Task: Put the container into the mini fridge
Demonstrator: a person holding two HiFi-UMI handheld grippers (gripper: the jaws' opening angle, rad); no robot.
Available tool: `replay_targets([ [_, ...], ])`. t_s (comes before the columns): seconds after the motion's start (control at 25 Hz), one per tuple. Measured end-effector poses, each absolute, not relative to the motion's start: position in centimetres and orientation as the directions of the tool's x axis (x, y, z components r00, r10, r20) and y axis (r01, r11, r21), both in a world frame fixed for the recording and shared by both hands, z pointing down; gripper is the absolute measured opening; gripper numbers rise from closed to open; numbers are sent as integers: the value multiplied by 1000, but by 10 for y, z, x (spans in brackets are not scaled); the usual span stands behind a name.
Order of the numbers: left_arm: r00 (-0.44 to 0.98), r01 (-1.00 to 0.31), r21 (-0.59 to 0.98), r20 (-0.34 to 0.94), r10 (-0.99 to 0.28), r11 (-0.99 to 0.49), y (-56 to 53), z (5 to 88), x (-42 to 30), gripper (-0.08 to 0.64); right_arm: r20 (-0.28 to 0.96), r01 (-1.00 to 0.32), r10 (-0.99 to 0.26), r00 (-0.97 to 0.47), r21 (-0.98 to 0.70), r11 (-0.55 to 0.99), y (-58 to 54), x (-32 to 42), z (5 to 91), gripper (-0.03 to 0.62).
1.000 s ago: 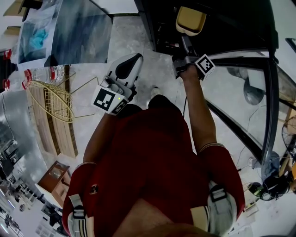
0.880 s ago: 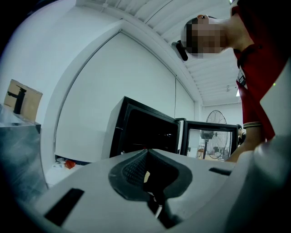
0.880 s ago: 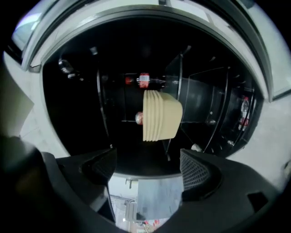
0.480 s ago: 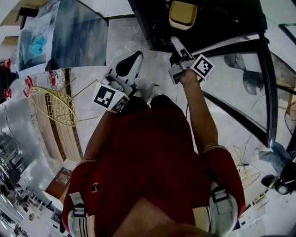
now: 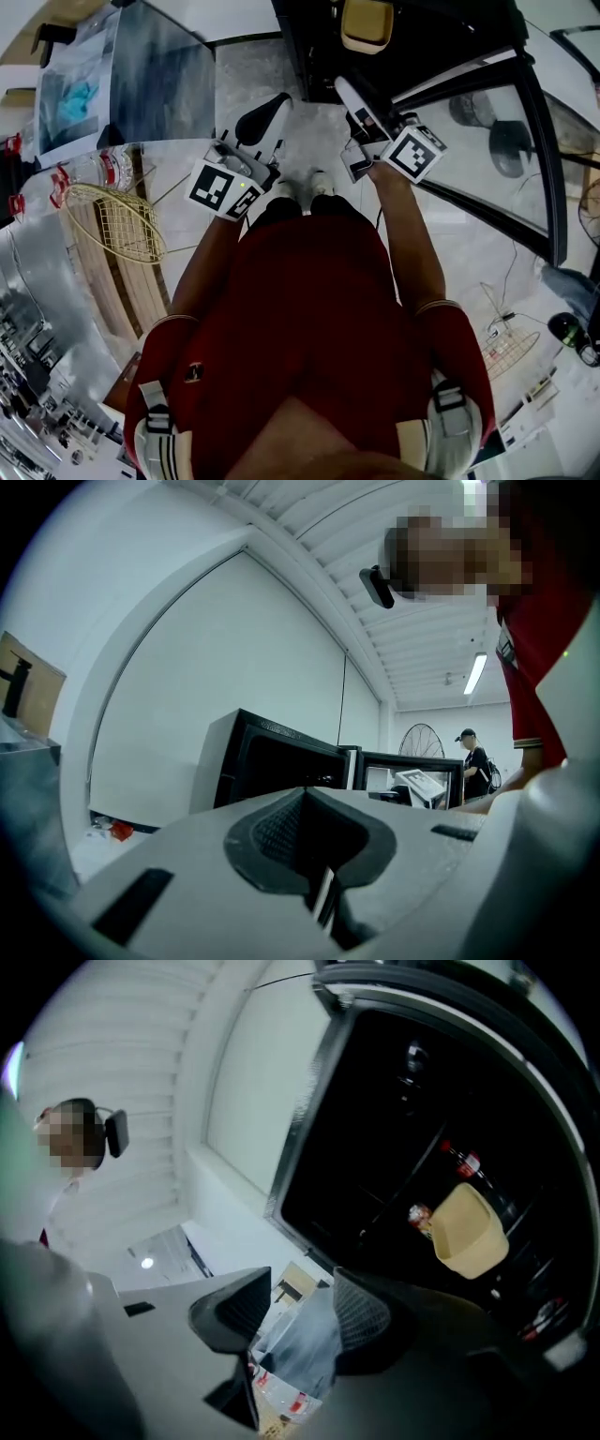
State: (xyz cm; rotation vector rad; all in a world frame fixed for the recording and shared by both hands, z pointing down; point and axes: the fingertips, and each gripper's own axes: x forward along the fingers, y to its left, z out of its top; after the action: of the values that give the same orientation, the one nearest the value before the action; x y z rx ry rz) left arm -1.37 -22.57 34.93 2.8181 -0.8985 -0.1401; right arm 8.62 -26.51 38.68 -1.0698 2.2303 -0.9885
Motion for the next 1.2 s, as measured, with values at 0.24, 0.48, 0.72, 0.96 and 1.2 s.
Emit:
replay_targets([
  [0.24, 825, -544, 182, -66, -562, -819, -217, 335, -20, 8, -94, -614, -806, -584, -599, 514, -240, 68, 356, 75],
  [0.48, 832, -526, 172, -99, -546, -833, -209, 321, -23, 8, -68, -741, -813, -578, -373, 558, -218, 52, 330, 9],
  [0.72, 842, -510, 161, -110, -529, -845, -200, 313, -26, 8, -37, -790, -810, -585, -200, 580, -195, 34, 316, 2],
  [0.96, 846, -501, 165, -116, -521, -850, -193, 311, -31, 8, -8, -811, -821, -572, -145, 567, -178, 25, 317, 1],
  [1.2, 856, -481, 163, -123, -502, -861, -184, 311, -32, 8, 12, -828, -833, -554, -111, 549, -163, 21, 320, 0],
])
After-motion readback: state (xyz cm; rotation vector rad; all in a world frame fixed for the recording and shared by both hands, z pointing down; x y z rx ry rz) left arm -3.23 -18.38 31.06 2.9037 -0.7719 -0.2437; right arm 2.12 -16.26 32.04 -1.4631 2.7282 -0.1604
